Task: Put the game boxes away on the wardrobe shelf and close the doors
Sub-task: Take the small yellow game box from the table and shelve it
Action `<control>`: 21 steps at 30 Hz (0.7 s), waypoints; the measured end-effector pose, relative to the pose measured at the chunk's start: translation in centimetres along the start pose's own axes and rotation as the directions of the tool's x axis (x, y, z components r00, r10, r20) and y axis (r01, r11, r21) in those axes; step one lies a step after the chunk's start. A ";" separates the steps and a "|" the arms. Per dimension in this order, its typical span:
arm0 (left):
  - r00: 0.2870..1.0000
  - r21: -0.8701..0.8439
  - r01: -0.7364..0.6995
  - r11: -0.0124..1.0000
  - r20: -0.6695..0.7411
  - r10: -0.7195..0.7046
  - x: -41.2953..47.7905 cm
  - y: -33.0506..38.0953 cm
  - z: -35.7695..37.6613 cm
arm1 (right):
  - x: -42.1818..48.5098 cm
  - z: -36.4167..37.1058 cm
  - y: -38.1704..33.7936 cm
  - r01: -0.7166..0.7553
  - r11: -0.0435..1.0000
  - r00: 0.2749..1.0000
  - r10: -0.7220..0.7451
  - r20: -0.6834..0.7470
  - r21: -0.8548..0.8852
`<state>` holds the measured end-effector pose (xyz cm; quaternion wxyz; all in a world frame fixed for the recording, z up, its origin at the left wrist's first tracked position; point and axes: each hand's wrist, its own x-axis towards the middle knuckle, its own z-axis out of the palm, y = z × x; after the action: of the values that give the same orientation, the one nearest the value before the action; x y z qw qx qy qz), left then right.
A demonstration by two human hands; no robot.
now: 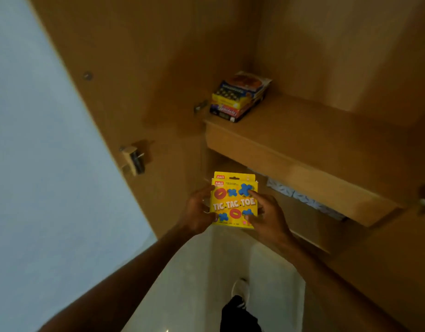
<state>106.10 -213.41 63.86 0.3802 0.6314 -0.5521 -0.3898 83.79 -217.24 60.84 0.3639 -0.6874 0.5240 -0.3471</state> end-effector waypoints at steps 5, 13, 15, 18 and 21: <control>0.998 -0.007 -0.061 0.998 0.002 0.062 11.3 4.3 1.6 | 10.5 -3.8 1.4 0.019 0.999 0.997 -0.022 -0.074 -0.044; 0.989 0.087 -0.136 0.987 -0.053 0.141 26.7 9.9 1.1 | 27.3 -9.2 1.3 0.116 0.993 0.986 -0.119 -0.114 -0.028; 0.984 0.093 -0.162 0.982 -0.060 0.168 30.2 11.1 0.9 | 30.7 -9.9 1.0 0.118 0.993 0.985 -0.118 -0.129 -0.012; 0.979 0.089 -0.189 0.978 -0.066 0.195 35.2 13.0 0.5 | 35.9 -10.5 0.8 0.118 0.993 0.981 -0.115 -0.158 0.010; 0.977 0.127 -0.196 0.972 -0.058 0.204 40.0 14.5 0.0 | 40.7 -10.8 0.6 0.117 0.993 0.975 -0.116 -0.192 -0.007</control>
<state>103.76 -254.60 74.15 0.3982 0.6077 -0.6216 -0.2928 82.75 -258.42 69.58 0.2923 -0.6795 0.5146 -0.4336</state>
